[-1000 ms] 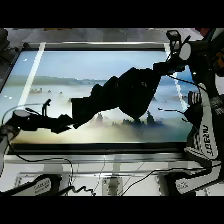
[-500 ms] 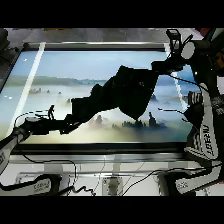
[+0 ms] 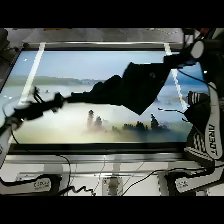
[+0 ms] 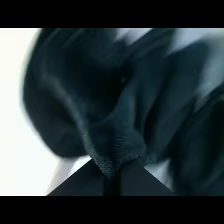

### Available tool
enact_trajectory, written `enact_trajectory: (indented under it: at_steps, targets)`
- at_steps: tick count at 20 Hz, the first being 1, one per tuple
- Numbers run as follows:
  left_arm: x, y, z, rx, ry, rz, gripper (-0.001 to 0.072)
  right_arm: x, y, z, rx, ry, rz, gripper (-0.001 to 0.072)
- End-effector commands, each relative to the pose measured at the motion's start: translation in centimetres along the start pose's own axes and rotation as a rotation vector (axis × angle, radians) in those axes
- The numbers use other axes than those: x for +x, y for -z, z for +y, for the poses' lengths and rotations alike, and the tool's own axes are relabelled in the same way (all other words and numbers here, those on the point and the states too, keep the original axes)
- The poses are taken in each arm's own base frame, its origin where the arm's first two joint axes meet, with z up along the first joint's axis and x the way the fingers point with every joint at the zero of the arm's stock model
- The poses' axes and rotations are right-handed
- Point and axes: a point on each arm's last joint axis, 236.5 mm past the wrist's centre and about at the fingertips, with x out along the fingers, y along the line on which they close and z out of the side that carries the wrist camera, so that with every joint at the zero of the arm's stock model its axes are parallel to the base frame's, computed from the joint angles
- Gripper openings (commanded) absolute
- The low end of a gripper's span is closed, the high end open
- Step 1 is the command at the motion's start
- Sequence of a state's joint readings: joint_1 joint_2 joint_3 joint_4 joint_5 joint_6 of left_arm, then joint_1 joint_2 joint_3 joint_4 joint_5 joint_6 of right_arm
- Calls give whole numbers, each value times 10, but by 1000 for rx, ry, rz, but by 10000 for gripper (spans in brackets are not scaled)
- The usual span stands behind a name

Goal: Fold the clothes and pants, and hang the long-sleeved shirts on hangers.

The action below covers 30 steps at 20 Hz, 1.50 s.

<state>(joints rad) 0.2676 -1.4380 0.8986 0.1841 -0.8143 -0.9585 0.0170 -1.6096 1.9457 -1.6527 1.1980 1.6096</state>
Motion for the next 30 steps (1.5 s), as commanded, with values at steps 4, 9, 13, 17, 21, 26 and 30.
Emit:
enact_trajectory:
  at_steps: [4,9,13,17,21,26,30]
  targets:
    - [-116,-188,-105,350,-60,-375,27,-75,-45,-127,215,174,-260,42]
    - [-151,-178,-17,439,-391,-199,27,-67,23,-137,261,189,-40,42]
    - [-185,-143,94,444,-756,64,27,-52,126,-112,201,146,272,42]
    - [-211,-124,128,384,-841,162,28,-57,197,-92,179,104,397,42]
    - [-223,-104,149,310,-849,206,27,-62,255,-66,205,46,367,42]
    - [-226,-40,199,180,-860,279,28,-82,360,-30,241,-23,511,42]
    - [-246,-19,226,100,-879,290,28,-101,411,-21,236,-30,660,42]
